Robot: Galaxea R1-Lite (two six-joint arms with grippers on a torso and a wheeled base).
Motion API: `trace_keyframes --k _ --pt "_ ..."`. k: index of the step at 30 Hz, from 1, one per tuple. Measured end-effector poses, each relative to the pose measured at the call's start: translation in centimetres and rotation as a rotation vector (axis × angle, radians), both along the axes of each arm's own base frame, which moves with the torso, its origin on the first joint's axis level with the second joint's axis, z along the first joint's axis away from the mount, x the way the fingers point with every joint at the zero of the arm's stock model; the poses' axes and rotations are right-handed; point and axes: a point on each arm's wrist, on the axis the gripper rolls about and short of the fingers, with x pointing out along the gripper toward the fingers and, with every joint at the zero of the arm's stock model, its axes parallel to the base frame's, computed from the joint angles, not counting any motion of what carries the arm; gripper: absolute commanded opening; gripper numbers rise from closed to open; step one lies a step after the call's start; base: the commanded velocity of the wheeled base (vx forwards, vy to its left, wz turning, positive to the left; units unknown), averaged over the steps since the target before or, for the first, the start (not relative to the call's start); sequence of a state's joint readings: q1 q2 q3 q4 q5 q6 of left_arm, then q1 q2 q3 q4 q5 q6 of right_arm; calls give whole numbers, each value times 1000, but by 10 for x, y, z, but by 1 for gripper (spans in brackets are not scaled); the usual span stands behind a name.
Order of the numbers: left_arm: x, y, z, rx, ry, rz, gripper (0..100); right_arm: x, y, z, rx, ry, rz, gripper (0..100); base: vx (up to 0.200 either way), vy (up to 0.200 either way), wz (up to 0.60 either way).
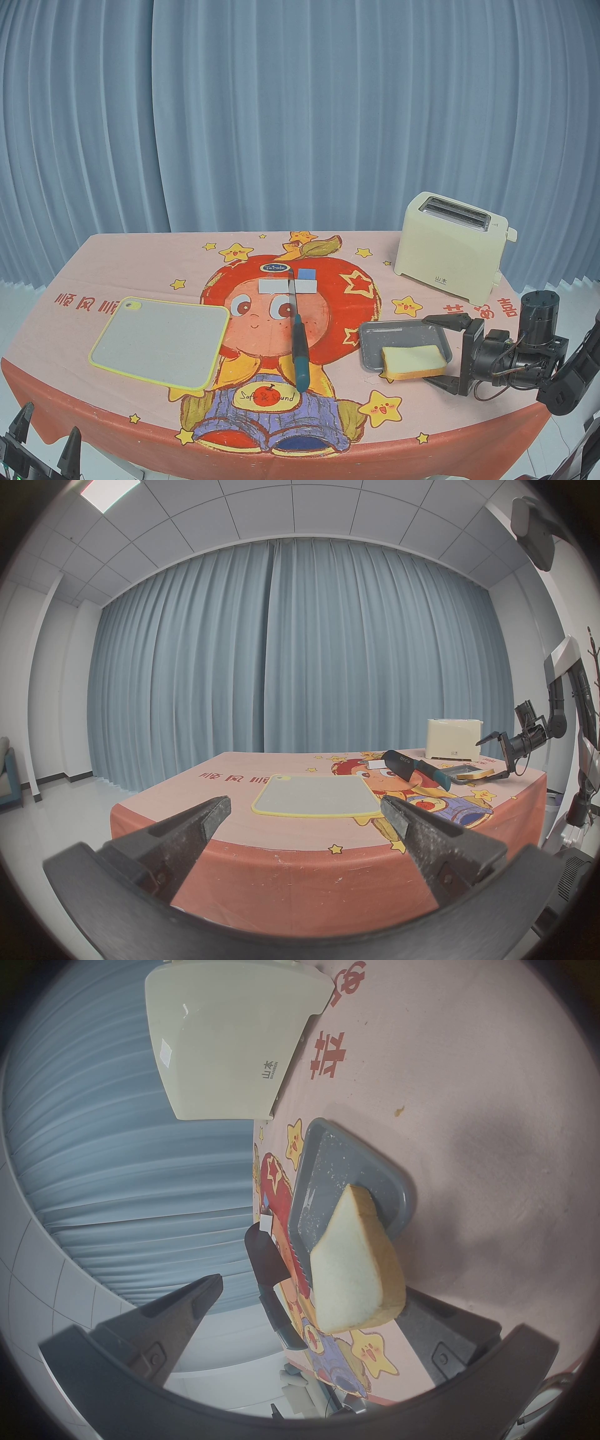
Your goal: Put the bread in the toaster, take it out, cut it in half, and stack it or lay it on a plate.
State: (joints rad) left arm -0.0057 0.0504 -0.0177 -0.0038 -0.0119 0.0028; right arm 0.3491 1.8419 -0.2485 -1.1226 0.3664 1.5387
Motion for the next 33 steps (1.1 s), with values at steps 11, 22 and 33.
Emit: trace_keyframes --k 11,22,33 --pt "0 0 0 0 0 0 100 1 1 -8 -14 31 0 0 0 0 0" --pt "0 0 0 0 0 -1 100 -1 0 -10 -20 44 -1 0 0 0 0" --pt "0 0 0 0 0 0 100 -2 2 -1 -9 2 10 0 0 0 0"
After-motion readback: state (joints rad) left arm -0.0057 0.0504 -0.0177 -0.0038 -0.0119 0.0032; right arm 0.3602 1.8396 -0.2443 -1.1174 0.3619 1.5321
